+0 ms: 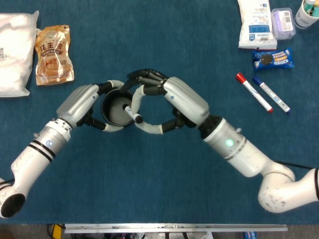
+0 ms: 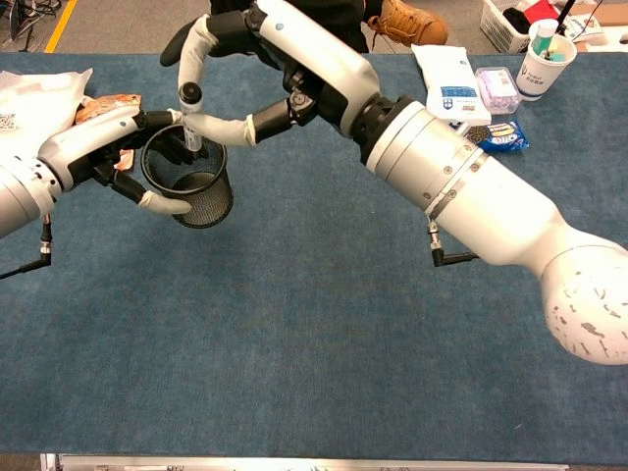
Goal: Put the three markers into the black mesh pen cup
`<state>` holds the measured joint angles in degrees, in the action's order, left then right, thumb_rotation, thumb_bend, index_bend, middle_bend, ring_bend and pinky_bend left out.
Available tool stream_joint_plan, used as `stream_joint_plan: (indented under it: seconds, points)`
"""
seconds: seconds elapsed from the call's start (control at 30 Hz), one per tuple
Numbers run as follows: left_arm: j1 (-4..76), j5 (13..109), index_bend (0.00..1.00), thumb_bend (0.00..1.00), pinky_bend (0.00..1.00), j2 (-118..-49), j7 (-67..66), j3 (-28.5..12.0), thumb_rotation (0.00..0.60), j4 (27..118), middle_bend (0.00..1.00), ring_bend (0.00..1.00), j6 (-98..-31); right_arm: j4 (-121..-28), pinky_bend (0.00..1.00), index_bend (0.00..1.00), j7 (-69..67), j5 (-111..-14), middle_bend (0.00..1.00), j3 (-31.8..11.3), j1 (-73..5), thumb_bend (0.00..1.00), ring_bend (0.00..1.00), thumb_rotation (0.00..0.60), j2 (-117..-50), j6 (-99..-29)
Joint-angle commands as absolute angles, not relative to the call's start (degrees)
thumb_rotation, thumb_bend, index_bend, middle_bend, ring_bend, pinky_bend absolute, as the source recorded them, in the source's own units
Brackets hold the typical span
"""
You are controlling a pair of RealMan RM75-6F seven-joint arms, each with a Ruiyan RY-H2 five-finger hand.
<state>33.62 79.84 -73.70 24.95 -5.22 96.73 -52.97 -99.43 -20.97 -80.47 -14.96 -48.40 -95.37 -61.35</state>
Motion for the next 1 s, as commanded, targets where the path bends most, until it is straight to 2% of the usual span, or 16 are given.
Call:
stream_joint_plan:
  seconds: [0.03, 0.17, 0.27, 0.37, 0.47, 0.7, 0.87, 1.0]
  points:
    - [33.7, 79.8, 0.24, 0.14, 0.27, -73.7, 24.7, -5.3, 0.6, 97.1, 0.4, 0.35, -53.1, -97.9, 0.12, 0.69, -21.5, -80.4, 0.33, -15.6, -49.1, 0.29, 0.16, 0.6, -96.9, -60.9]
    - [33.7, 79.8, 0.24, 0.14, 0.27, -73.5, 24.3, -5.3, 0.6, 97.5, 0.4, 0.35, -53.2, -95.9, 0.1, 0.65, -21.3, -79.6, 0.31, -16.4, -50.1, 0.29, 0.16, 0.6, -99.0, -60.0]
    - [33.6, 79.6, 0.24, 0.14, 0.27, -73.3, 24.2, -5.3, 0.6, 97.6, 0.4, 0.35, -53.4, -94.7, 0.06, 0.48, -19.9, -79.3, 0.25, -16.5, -50.8, 0.29, 0.14, 0.6, -99.9, -59.3]
    - [33.5, 79.5, 0.24, 0.14, 0.27, -73.1, 24.2, -5.2, 0.6, 97.6, 0.4, 0.35, -53.6, -94.0, 0.04, 0.31, -18.4, -79.1, 0.2, -16.6, -51.0, 0.24, 0.1, 0.6, -100.2, -59.1]
    - [33.3, 79.4, 0.24, 0.14, 0.27, -72.8, 24.4, -5.1, 0.6, 97.6, 0.4, 0.35, -53.7, -93.7, 0.04, 0.24, -17.3, -79.6, 0.18, -16.4, -50.7, 0.2, 0.09, 0.6, -100.0, -59.8]
    - [32.3, 80.0, 0.24, 0.14, 0.27, -71.3, 24.7, -4.4, 0.6, 97.4, 0.4, 0.35, -54.7, -91.1, 0.04, 0.26, -14.4, -86.7, 0.18, -13.6, -48.7, 0.2, 0.09, 0.6, -94.0, -63.3]
    - [31.2, 81.1, 0.24, 0.14, 0.27, -69.7, 24.2, -3.7, 0.6, 97.1, 0.4, 0.35, -56.3, -86.5, 0.04, 0.44, -12.9, -93.6, 0.25, -8.8, -46.5, 0.21, 0.09, 0.6, -86.6, -65.5]
    - [30.3, 81.9, 0.24, 0.14, 0.27, -68.7, 23.2, -3.1, 0.6, 96.9, 0.4, 0.35, -57.7, -82.4, 0.04, 0.49, -11.7, -98.7, 0.25, -3.8, -45.2, 0.21, 0.09, 0.6, -80.8, -65.8]
